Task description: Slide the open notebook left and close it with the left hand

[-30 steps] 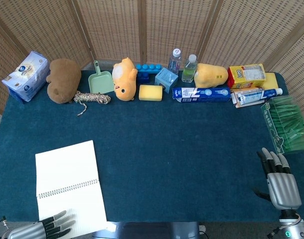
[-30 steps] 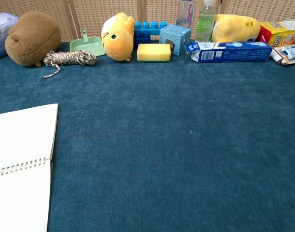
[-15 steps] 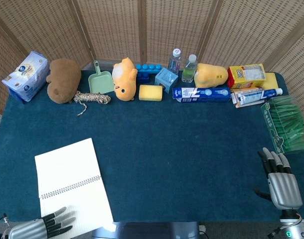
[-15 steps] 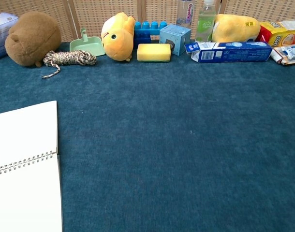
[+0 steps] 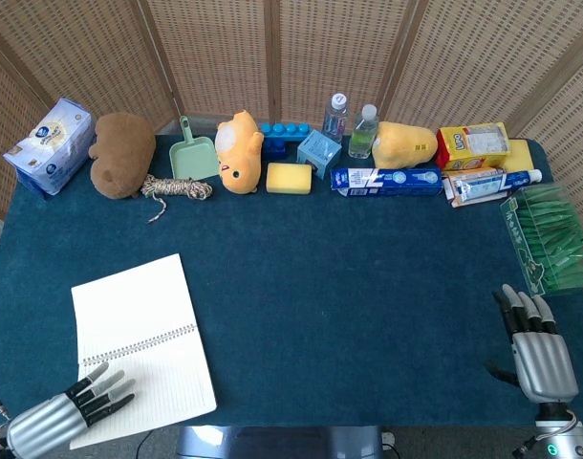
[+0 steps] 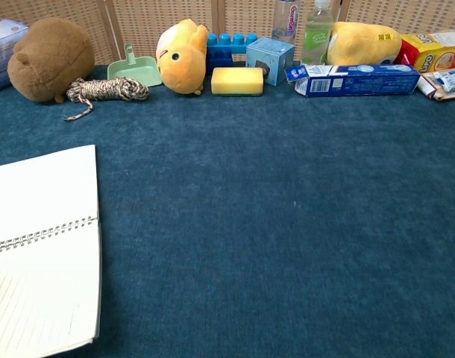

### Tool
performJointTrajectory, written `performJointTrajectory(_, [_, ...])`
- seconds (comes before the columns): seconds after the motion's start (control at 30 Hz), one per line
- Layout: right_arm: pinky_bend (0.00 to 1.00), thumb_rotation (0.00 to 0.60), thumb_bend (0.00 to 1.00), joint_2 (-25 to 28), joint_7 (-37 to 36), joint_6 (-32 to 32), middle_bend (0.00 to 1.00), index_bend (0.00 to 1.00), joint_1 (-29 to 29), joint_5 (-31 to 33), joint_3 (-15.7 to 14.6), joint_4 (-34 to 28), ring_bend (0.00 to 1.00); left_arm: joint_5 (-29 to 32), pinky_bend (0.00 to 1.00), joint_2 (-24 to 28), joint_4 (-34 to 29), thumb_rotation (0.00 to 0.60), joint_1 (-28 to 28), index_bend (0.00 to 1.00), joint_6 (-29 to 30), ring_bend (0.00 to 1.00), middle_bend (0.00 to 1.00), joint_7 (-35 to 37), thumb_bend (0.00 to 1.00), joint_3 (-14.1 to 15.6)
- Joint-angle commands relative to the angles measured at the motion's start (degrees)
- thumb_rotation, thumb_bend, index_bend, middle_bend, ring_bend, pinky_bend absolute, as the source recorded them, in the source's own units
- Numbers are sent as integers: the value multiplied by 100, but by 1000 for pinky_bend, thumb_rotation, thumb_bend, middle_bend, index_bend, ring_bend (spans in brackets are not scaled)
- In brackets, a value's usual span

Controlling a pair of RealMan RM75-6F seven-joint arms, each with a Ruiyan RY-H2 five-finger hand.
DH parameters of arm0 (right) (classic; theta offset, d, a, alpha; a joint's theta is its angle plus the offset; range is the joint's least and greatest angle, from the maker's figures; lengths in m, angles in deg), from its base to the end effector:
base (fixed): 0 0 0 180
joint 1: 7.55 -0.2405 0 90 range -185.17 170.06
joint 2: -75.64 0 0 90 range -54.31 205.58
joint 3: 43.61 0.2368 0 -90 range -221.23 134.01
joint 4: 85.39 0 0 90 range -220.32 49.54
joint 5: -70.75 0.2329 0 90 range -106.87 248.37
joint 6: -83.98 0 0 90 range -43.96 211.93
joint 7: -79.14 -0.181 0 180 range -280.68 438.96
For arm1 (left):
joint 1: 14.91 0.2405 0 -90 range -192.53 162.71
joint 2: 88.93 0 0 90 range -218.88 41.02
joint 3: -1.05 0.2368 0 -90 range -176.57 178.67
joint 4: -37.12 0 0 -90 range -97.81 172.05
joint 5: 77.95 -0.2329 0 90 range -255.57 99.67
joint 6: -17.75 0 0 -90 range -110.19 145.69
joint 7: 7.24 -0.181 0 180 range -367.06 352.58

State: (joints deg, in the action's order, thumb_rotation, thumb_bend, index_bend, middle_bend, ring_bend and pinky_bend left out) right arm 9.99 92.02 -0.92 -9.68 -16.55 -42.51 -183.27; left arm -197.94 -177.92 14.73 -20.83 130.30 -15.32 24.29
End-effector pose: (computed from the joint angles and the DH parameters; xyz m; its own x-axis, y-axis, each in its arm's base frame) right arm -0.2860 -0.1956 0.1050 0.4882 -0.0599 0.8707 -0.8724 -0.0046 0.4888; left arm -0.3494 0.1146 0.0615 0.8033 -0.2889 0.5208 0.1270 -0.7712 -0.6237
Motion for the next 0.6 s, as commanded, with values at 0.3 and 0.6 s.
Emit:
performJointTrajectory(0.3, [0,600,0,-8,18,19,0,0,-3,0,-10,0,0,939,165,-584,270,600,345,0,157,0,0,1229,577,-742])
performJointTrajectory(0.6, [0,600,0,-4,23,41,0,0,-10,6,-14,-1,0,1405,150,-785,107,600,295,0,-6,0,0,1861,567,-1127])
